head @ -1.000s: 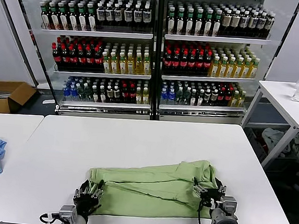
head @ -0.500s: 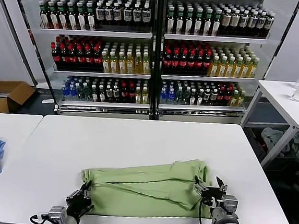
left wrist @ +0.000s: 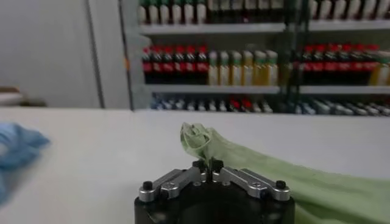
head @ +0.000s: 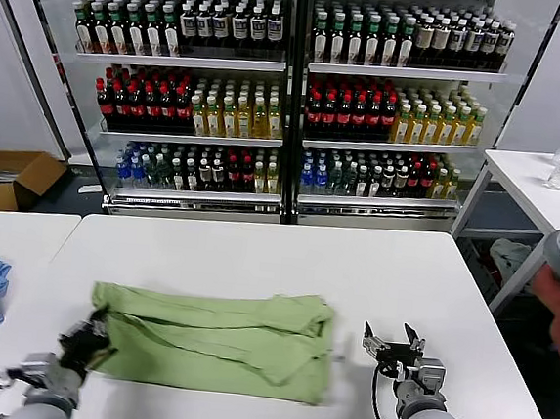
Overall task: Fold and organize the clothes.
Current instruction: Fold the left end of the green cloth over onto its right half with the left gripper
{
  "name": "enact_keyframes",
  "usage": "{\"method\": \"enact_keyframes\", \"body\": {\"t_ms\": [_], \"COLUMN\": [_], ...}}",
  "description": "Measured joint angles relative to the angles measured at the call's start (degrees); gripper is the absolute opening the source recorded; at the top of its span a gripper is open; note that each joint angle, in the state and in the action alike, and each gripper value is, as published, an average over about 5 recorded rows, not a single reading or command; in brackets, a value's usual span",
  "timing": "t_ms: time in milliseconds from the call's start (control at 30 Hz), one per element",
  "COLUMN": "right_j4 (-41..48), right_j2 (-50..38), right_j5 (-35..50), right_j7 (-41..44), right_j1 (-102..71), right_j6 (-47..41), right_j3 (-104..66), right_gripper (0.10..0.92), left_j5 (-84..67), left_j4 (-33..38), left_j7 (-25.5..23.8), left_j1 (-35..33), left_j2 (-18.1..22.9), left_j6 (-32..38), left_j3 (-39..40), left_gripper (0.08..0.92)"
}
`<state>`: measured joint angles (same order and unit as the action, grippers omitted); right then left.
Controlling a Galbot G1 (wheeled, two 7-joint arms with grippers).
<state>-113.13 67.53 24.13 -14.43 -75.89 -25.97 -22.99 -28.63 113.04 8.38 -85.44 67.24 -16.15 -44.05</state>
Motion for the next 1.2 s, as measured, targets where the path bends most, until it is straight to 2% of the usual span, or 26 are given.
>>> {"method": "enact_keyframes", "body": {"t_ms": [233, 467, 700, 933, 1033, 1200], "right_j4": [-0.17, -1.26, -1.95, -2.43, -2.53, -2.66], "right_j2": [-0.73, -1.61, -1.89, -1.91, -2.16, -2.28], "right_j5": [0.02, 0.37, 0.85, 0.90, 0.98, 1.07], "right_j7": [0.25, 1.05, 1.62, 1.76, 1.78, 1.81], "right_j1": [0.68, 0.59, 0.36, 0.30, 0.26, 0.27], "right_j6": [-0.10, 0.18, 1.14, 1.47, 1.56, 1.69], "right_j3": [0.19, 0.15, 0.02, -0.05, -0.23, -0.26], "right_gripper": [0.823, 0.823, 0.823, 0.823, 0.823, 0.823], "left_j5": [-12.40, -24.23, -29.10, -27.60, -24.96, -20.06], "left_j4": [5.77, 10.58, 9.29, 5.45, 3.96, 2.62], "left_j7": [0.59, 0.59, 0.86, 0.78, 0.14, -1.83], "left_j1": [0.30, 1.59, 4.58, 7.76, 8.45, 8.81], "left_j2": [0.62, 5.19, 10.15, 14.10, 15.19, 15.91], "left_j6": [-3.05, -5.98, -7.51, -7.89, -8.02, -7.98], "left_j3": [-1.77, 4.49, 13.24, 21.04, 23.92, 27.76], "left_gripper": [0.097, 0.097, 0.097, 0.102, 0.151, 0.295]}}
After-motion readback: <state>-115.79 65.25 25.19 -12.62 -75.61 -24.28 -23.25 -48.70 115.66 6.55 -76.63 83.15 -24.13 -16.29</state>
